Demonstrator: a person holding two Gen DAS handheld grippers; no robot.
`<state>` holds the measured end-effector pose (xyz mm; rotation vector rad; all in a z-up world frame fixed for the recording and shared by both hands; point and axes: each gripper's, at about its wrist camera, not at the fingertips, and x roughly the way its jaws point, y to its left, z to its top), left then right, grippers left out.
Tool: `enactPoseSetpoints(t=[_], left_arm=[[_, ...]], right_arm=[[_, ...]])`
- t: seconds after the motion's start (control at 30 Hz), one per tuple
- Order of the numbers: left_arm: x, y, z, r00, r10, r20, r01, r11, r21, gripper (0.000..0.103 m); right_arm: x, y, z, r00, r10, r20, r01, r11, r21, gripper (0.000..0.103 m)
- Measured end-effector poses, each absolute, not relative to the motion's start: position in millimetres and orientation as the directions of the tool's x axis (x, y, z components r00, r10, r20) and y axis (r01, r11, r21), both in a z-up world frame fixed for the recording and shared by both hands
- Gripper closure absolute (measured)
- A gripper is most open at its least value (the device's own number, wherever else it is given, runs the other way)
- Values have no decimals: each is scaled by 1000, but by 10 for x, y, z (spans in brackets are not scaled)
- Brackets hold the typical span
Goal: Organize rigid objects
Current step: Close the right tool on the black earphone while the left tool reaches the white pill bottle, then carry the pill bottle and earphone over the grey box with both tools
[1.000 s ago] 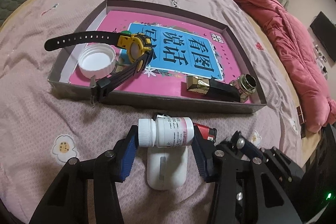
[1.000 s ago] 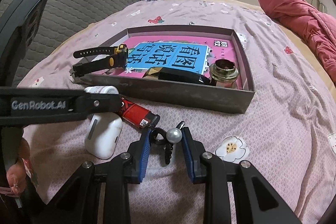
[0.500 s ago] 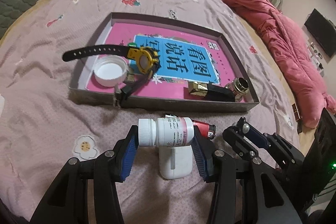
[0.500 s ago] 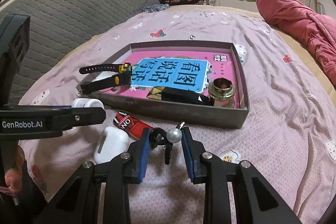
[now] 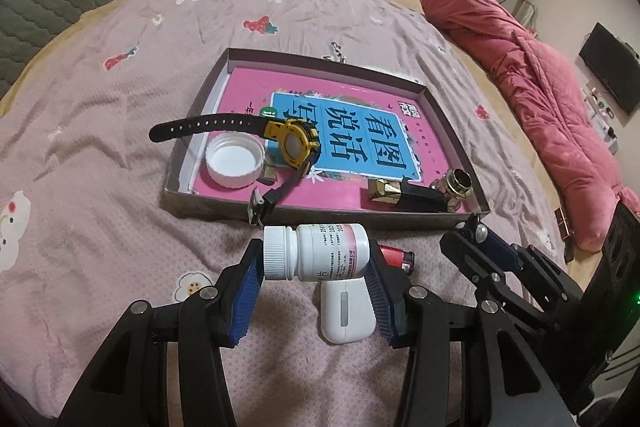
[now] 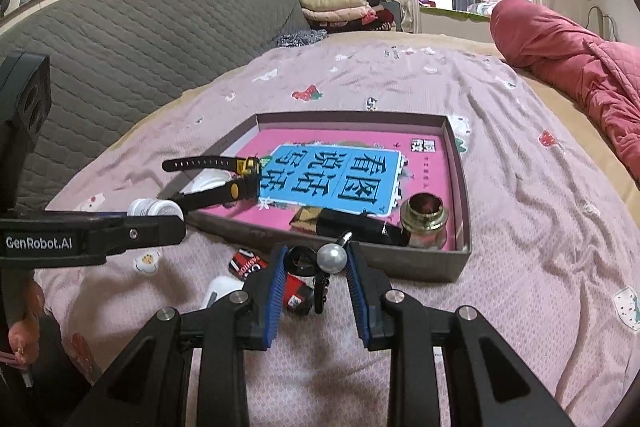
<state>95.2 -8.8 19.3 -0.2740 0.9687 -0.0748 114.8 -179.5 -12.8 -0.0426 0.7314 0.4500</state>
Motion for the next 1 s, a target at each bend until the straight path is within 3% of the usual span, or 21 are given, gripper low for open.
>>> enactPoseSetpoints(t=[1.0], left_arm=[[1032, 120, 366, 626, -133, -768, -84, 968, -236, 53]], right_arm=[[1348, -1977, 95, 730, 363, -579, -359, 925, 126, 73]])
